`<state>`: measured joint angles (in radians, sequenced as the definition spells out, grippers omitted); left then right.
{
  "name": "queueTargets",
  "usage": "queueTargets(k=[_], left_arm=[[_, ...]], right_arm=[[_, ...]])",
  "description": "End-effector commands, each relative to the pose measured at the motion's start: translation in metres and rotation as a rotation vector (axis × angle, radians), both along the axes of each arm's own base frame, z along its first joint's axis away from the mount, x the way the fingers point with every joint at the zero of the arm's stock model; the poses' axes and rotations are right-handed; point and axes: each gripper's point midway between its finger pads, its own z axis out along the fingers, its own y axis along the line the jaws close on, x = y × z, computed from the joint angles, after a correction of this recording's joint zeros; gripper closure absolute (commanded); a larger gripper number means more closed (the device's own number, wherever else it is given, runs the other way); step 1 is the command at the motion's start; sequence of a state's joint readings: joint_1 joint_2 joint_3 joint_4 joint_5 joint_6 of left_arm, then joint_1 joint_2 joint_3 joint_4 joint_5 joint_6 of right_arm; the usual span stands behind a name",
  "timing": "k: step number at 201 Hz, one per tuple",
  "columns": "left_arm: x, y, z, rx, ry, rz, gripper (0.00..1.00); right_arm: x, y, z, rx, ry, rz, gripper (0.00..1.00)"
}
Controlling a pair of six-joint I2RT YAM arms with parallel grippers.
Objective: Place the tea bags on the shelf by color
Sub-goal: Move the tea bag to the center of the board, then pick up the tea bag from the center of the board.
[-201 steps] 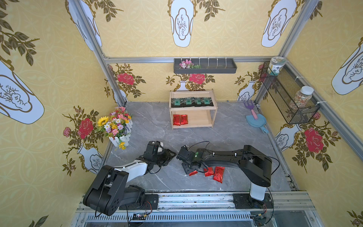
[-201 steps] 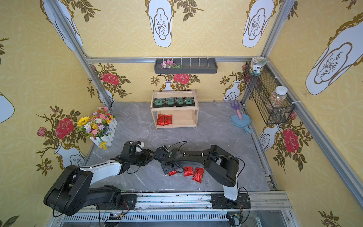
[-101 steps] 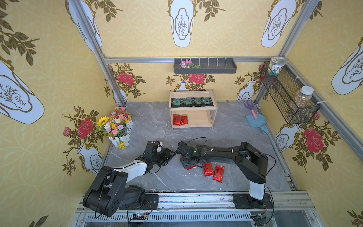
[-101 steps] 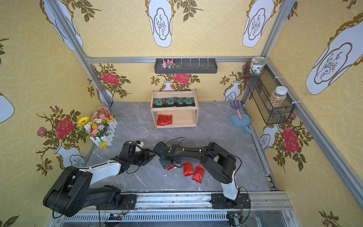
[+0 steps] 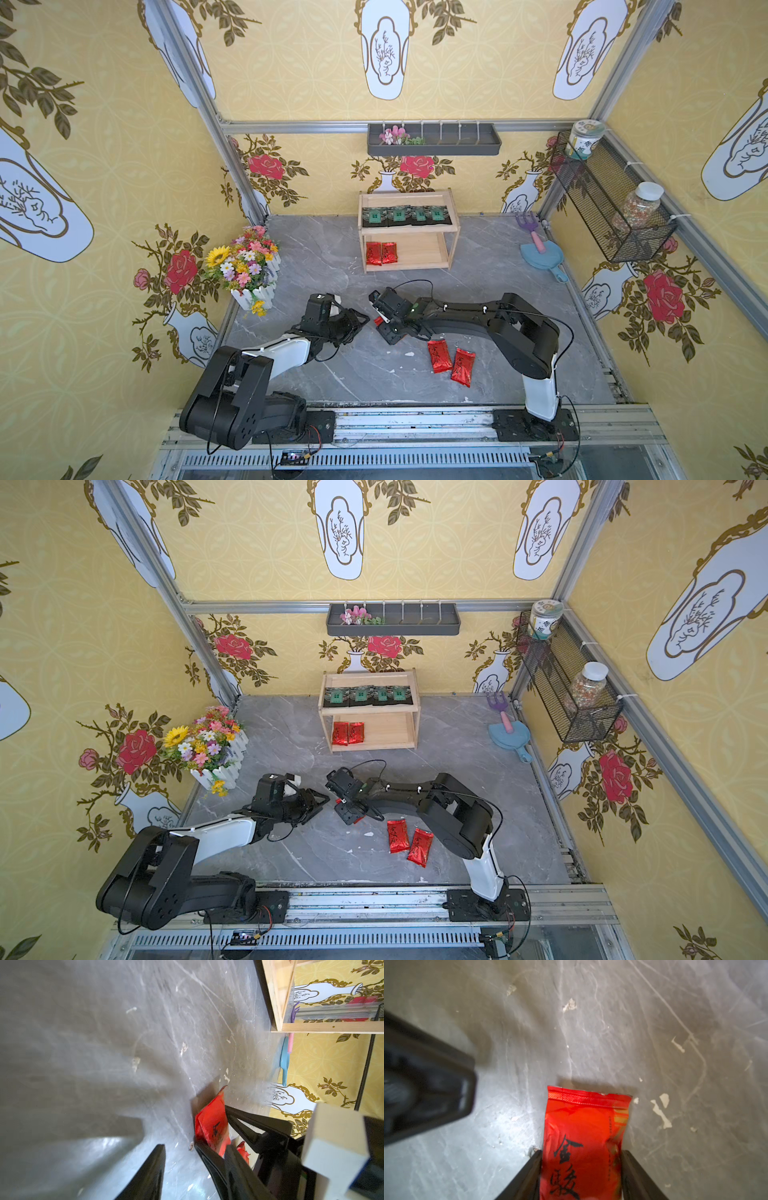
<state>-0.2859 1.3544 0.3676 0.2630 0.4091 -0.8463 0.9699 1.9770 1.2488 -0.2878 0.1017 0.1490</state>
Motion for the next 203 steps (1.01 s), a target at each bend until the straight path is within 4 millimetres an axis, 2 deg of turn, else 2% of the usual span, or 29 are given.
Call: queueTargets(k=[1, 26, 45, 67, 99, 122, 203], left_arm=[[0.009, -0.006, 0.006, -0.020, -0.030, -0.027, 0.49], [0.020, -0.012, 0.006, -0.019, -0.049, -0.051, 0.48], [0.031, -0.017, 0.007, -0.023, -0.074, -0.073, 0.48], [0.038, -0.022, 0.005, -0.038, -0.091, -0.088, 0.47], [0.038, -0.029, 0.005, -0.064, -0.125, -0.138, 0.46], [0.034, -0.034, 0.004, -0.073, -0.143, -0.169, 0.46], [0.021, -0.037, -0.016, -0.069, -0.096, -0.200, 0.61]], right_arm=[[0.003, 0.005, 0.014, 0.039, -0.027, 0.028, 0.34], [0.000, 0.004, 0.039, 0.123, -0.010, -0.059, 0.28], [0.000, -0.010, 0.047, 0.160, -0.006, -0.174, 0.29], [-0.008, -0.025, 0.041, 0.246, 0.093, -0.282, 0.32], [-0.024, -0.031, 0.042, 0.436, 0.282, -0.390, 0.37], [-0.028, -0.038, 0.042, 0.543, 0.381, -0.456, 0.41], [-0.023, -0.040, 0.024, 0.614, 0.502, -0.506, 0.48]])
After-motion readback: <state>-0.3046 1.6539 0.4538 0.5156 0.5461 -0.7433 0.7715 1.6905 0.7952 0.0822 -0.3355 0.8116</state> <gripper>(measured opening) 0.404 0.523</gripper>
